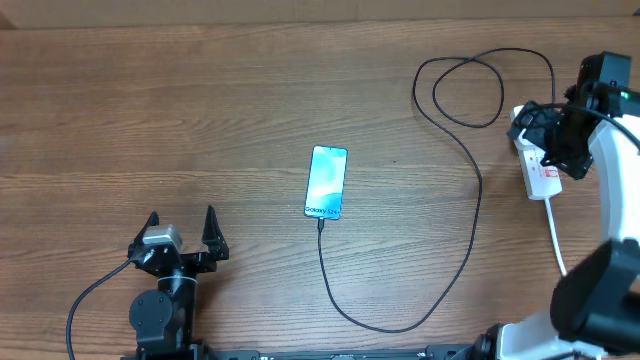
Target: Plug charger to phone and switch on socket
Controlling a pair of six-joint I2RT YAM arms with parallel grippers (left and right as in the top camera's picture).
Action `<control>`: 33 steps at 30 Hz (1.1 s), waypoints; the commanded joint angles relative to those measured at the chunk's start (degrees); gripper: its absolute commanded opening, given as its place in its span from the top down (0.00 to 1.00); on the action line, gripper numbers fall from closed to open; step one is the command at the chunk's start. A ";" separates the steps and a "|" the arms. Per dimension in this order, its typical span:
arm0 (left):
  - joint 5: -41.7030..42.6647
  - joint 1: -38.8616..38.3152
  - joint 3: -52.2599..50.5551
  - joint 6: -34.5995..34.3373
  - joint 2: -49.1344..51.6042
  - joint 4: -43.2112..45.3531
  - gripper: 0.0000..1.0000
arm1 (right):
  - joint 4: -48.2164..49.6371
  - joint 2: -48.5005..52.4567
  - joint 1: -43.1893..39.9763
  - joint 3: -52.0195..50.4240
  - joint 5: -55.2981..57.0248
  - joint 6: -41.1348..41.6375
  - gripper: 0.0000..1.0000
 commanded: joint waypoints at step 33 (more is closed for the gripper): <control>-0.79 0.61 -0.24 0.44 -0.70 -0.15 0.00 | 29.22 -29.33 18.40 -43.56 -1.33 -0.15 0.00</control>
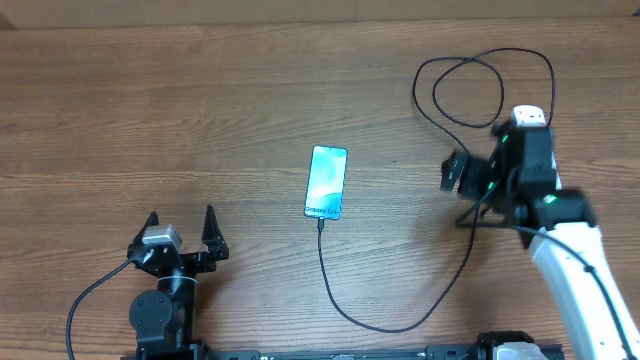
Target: Plug charger to phone and switch on socket
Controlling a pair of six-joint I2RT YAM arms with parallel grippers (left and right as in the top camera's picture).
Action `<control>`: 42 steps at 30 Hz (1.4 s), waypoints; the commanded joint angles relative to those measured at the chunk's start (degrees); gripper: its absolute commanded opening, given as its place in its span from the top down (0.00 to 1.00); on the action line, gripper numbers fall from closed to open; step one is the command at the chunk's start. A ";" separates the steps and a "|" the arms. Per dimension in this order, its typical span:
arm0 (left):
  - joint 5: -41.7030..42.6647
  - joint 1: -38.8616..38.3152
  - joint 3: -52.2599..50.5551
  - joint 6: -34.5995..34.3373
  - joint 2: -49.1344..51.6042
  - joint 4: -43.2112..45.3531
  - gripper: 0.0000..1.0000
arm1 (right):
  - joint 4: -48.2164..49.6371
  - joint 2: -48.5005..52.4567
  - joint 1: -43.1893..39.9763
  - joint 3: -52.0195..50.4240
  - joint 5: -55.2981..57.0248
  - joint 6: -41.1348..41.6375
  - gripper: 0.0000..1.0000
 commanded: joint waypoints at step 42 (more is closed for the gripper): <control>-0.52 0.61 -0.24 0.44 -0.61 -0.09 0.00 | 34.42 -54.18 0.46 -47.50 -0.85 0.15 0.00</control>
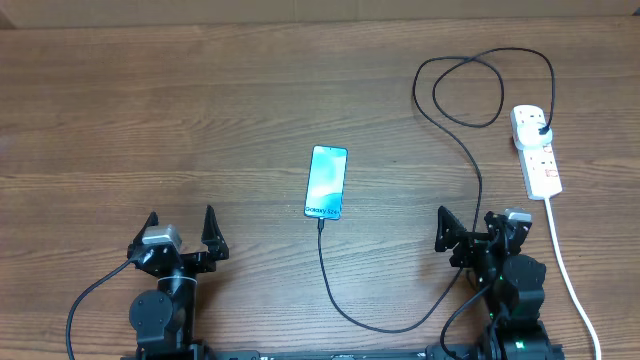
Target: Plug charger to phone and switch on socket
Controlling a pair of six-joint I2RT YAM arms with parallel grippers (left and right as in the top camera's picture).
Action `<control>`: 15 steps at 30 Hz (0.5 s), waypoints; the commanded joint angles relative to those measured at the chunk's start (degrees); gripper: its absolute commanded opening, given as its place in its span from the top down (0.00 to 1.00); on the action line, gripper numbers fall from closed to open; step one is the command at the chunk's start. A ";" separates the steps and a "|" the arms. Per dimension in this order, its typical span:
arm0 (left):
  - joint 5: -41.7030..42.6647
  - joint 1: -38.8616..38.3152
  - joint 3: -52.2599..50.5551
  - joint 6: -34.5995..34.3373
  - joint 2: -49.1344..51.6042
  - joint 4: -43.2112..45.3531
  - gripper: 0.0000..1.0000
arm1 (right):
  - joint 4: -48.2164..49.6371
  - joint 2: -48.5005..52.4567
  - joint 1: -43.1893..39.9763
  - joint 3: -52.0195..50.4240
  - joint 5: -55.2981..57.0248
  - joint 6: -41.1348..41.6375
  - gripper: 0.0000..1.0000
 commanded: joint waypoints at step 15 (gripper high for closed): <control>-0.37 0.61 -0.24 0.44 -0.61 -0.07 0.00 | 0.28 -18.45 0.15 -0.61 -1.44 -4.66 0.00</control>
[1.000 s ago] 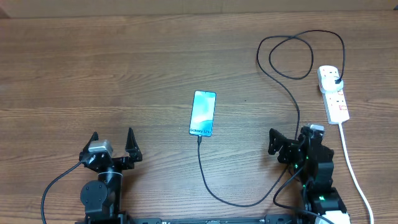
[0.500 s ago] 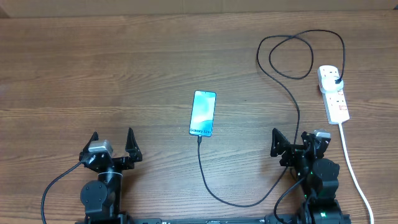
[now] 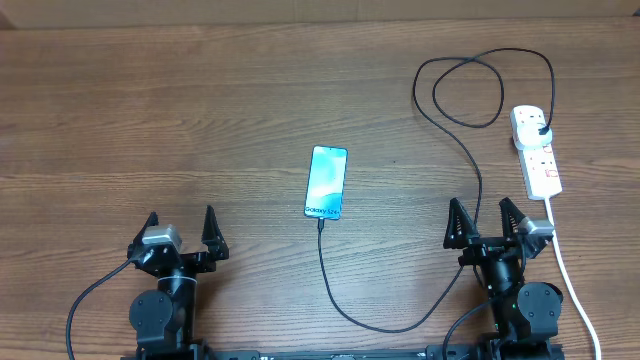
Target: Plug charger to phone and switch on socket
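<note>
A phone (image 3: 327,181) with a lit blue screen lies face up at the table's middle. A black charger cable (image 3: 470,190) runs from its near end, loops round and ends at a plug in the white socket strip (image 3: 536,155) at the far right. My left gripper (image 3: 180,228) stands open at the near left, with nothing between its fingers. My right gripper (image 3: 486,220) stands open at the near right, just short of the strip and beside the cable.
The strip's white lead (image 3: 568,275) runs down the right side past my right arm. The cable's coil (image 3: 470,90) lies at the far right. Wooden tabletop (image 3: 200,100) all around.
My right gripper has shifted a little to the right and turned to point straight away from me. The left arm, phone and strip are as before.
My right gripper was over the socket strip at the far right. Then it was drawn back toward the middle right, above the cable. Later it was down at the near right, open, where it stands now. The phone stayed plugged in throughout.
</note>
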Controlling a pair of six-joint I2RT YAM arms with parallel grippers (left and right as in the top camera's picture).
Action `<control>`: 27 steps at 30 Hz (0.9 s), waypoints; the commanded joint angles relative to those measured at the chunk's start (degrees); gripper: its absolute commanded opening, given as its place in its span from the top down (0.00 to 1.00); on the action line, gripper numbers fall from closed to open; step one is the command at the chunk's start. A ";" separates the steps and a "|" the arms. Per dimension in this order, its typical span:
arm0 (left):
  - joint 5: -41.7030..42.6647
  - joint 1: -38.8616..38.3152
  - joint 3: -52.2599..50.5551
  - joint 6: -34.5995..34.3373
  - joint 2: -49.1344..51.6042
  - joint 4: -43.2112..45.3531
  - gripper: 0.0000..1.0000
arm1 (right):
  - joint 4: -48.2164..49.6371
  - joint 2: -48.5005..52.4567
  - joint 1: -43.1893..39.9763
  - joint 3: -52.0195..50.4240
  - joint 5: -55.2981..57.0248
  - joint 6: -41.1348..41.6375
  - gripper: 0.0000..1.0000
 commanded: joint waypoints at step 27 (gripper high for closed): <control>-0.37 0.61 -0.24 0.44 -0.61 -0.07 0.00 | 0.20 -0.57 0.15 -0.61 -1.14 -7.28 0.00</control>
